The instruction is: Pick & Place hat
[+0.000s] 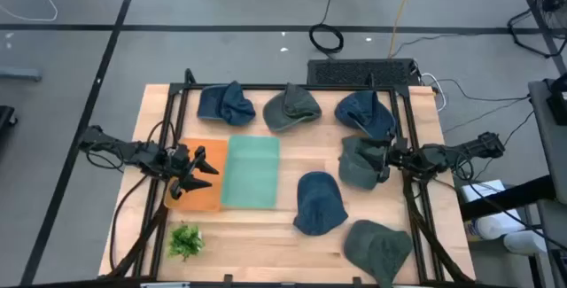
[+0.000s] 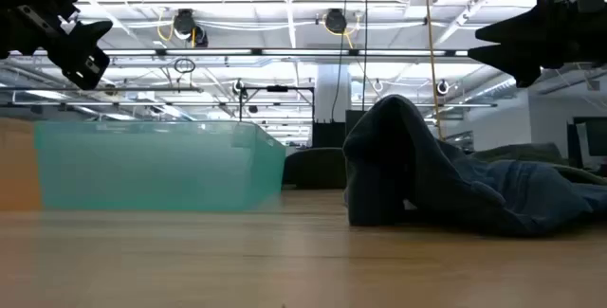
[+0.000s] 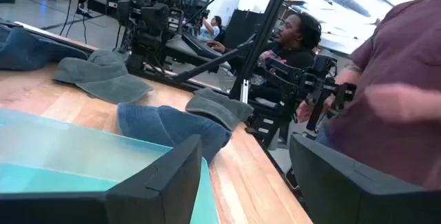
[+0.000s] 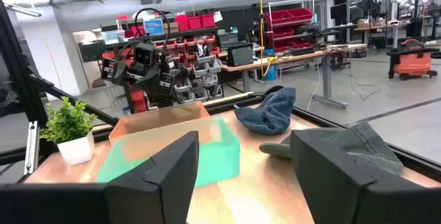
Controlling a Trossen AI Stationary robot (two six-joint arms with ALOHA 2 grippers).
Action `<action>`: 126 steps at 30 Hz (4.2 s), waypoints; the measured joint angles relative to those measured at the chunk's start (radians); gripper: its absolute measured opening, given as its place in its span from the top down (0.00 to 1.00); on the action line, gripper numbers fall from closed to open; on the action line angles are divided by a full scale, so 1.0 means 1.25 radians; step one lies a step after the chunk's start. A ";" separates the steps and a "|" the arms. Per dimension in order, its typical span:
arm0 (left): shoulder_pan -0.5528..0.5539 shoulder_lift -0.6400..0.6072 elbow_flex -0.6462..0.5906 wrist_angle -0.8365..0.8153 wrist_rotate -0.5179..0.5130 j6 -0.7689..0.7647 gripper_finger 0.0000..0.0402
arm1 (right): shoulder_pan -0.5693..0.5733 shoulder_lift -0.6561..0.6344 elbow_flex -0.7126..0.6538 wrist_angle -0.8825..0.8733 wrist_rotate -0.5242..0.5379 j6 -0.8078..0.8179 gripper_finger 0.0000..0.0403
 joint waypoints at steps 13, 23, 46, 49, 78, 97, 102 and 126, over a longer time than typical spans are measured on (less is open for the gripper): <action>0.000 0.000 0.000 0.000 0.000 0.000 0.43 | 0.000 0.000 0.000 0.000 0.000 0.000 0.46; 0.000 0.000 0.000 0.000 0.000 0.000 0.43 | 0.000 0.000 0.000 0.001 0.000 0.000 0.47; 0.000 0.000 0.000 0.000 0.000 0.000 0.43 | 0.000 0.000 0.000 0.023 -0.044 0.000 0.36; 0.000 0.000 0.000 0.000 0.000 0.000 0.43 | 0.000 0.000 0.000 0.022 -0.044 0.000 0.29; 0.000 0.000 0.000 0.001 -0.001 0.000 0.43 | 0.000 0.280 0.417 -0.206 -0.020 0.006 0.26; 0.000 0.000 0.000 0.000 -0.001 0.000 0.43 | 0.000 0.571 0.885 -0.688 -0.022 0.195 0.26; 0.000 0.000 0.000 0.000 -0.001 0.000 0.43 | 0.000 0.629 0.968 -0.768 -0.031 0.233 0.26; 0.000 0.000 0.000 0.000 -0.002 0.000 0.43 | -0.162 0.832 1.154 -1.128 -0.301 0.382 0.26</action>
